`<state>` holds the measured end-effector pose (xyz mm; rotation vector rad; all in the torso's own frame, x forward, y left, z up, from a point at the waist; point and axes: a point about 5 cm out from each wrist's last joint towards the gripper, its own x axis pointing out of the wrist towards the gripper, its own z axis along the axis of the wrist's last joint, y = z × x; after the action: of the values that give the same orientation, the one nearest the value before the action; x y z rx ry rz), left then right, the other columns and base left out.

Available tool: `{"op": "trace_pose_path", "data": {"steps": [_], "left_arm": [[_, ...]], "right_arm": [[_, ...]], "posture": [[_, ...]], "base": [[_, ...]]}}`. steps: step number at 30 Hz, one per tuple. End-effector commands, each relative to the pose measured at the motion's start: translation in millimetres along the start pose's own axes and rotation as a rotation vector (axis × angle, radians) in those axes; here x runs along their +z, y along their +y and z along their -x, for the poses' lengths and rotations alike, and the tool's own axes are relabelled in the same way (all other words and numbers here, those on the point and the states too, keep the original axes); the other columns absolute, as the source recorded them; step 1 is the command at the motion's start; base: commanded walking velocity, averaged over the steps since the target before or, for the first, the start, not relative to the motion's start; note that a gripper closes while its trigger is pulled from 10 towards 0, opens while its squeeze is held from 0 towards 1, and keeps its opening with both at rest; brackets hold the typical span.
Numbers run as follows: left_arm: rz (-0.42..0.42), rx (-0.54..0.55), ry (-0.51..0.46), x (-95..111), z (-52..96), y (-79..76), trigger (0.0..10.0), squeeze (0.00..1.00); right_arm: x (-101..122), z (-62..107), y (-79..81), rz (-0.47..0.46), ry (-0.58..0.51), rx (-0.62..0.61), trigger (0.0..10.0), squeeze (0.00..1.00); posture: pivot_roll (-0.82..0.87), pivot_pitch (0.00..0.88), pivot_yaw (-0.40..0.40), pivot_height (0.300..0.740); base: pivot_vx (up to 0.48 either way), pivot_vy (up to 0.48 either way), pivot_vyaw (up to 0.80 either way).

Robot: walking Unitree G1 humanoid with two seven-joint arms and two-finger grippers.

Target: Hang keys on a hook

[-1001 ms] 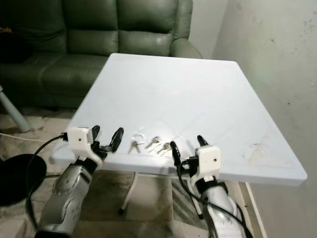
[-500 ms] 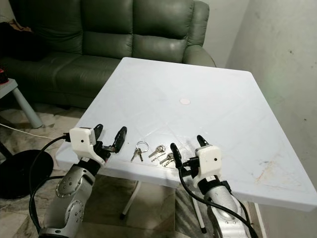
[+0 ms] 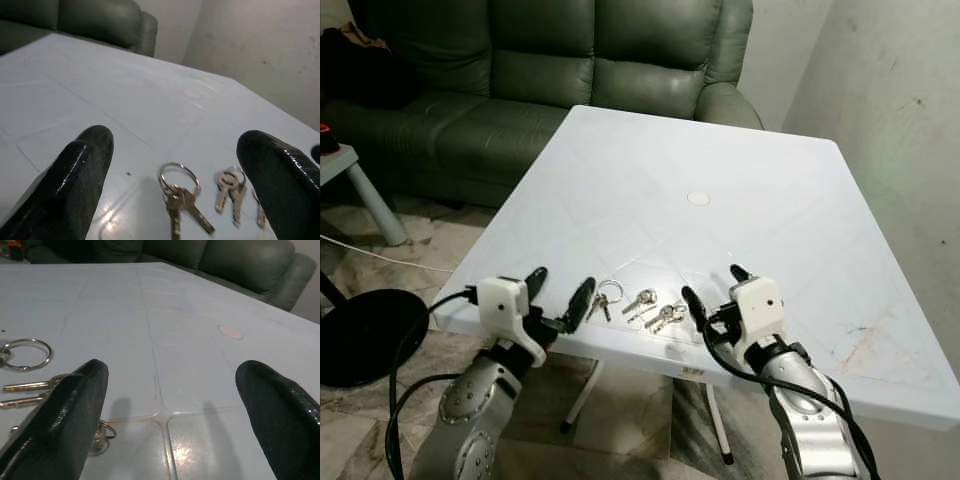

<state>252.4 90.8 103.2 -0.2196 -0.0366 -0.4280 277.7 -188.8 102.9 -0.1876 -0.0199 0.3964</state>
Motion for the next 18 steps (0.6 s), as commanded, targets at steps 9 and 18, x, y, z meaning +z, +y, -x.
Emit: {"op": "trace_pose_path", "data": {"steps": [9,18], "left_arm": [[-0.009,-0.072,0.033,-2.4,12.0,-20.1,10.0,0.00],[0.001,-0.079,0.044,-0.3,16.7,-24.1,10.0,0.00]], "right_arm": [[-1.4,-4.3,-9.1,0.044,0.018,0.086,10.0,0.00],[-7.3,-6.3,1.9,0.026,0.045,0.268,10.0,0.00]], "posture": [[0.05,0.123,-0.091,0.740],[0.06,0.147,-0.087,0.740]], "base": [[0.000,0.000,0.00],[0.000,0.000,0.00]]}}
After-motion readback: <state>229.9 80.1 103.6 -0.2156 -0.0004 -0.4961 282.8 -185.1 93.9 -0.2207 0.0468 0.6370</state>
